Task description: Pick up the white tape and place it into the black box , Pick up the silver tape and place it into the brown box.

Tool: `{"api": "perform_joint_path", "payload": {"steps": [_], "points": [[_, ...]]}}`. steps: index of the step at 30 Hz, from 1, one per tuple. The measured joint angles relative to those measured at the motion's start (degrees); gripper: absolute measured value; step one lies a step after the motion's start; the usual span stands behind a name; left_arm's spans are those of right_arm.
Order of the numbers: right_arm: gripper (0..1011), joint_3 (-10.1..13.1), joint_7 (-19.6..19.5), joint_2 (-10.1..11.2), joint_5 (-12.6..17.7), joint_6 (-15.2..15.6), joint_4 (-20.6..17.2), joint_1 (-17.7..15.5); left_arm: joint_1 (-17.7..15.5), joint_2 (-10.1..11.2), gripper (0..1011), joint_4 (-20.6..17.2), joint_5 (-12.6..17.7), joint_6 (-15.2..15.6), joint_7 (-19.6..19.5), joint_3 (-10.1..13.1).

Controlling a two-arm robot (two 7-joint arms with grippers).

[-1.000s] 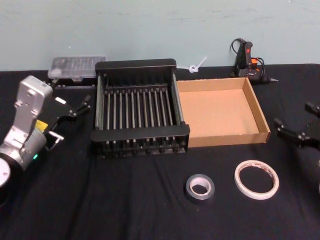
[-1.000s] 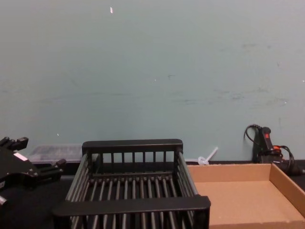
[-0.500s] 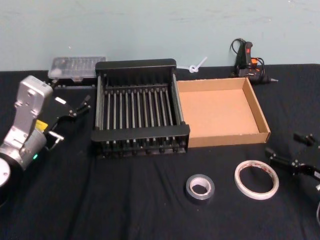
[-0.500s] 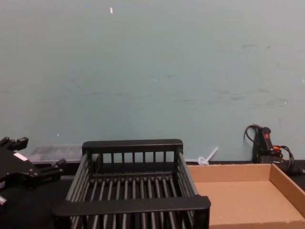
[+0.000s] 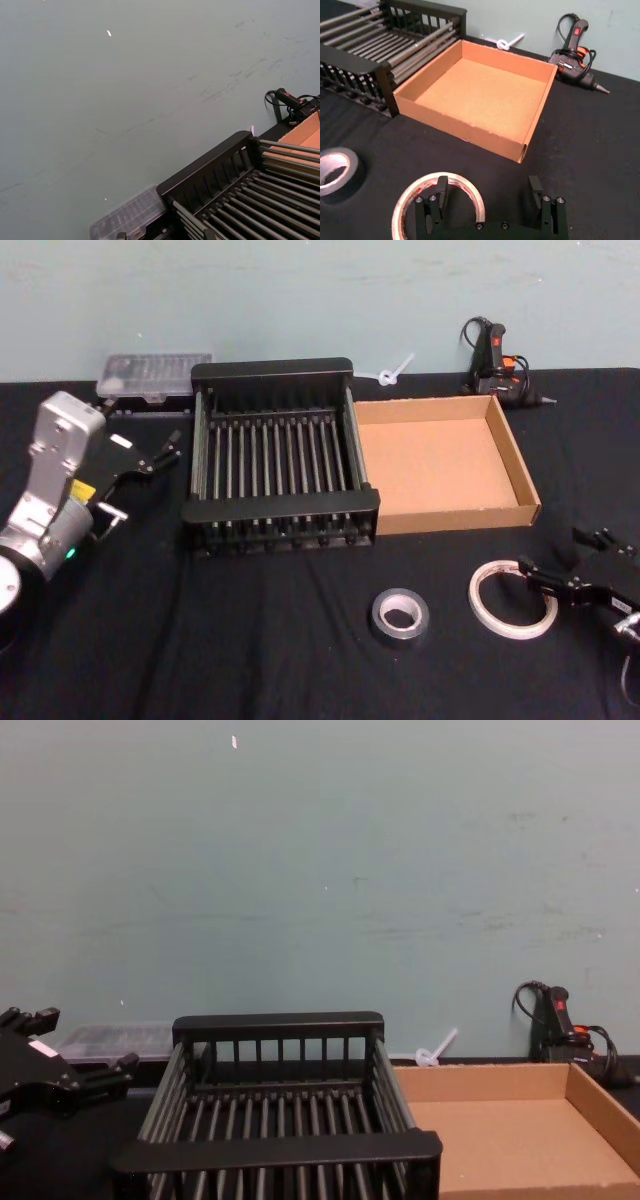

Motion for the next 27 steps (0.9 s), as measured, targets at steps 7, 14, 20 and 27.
{"api": "perform_joint_path", "payload": {"steps": [7, 14, 20, 27], "points": [[1002, -0.75, 1.02, -1.52, -1.38, 1.18, 2.51, 1.70, 0.00, 0.00, 1001, 0.00, 0.00, 0.00, 0.00, 0.00], [1003, -1.16, 2.17, -2.69, -2.54, 1.74, 4.01, 2.66, 0.00, 0.00, 1001, 0.00, 0.00, 0.00, 0.00, 0.00], [1003, -1.47, 3.17, -3.54, -3.43, 2.41, 5.03, 3.34, 0.00, 0.01, 1001, 0.00, 0.00, 0.00, 0.00, 0.00], [1002, -1.44, 4.14, -4.27, -4.33, 3.04, 5.35, 3.50, 0.00, 0.00, 1001, 0.00, 0.00, 0.00, 0.00, 0.00]]}}
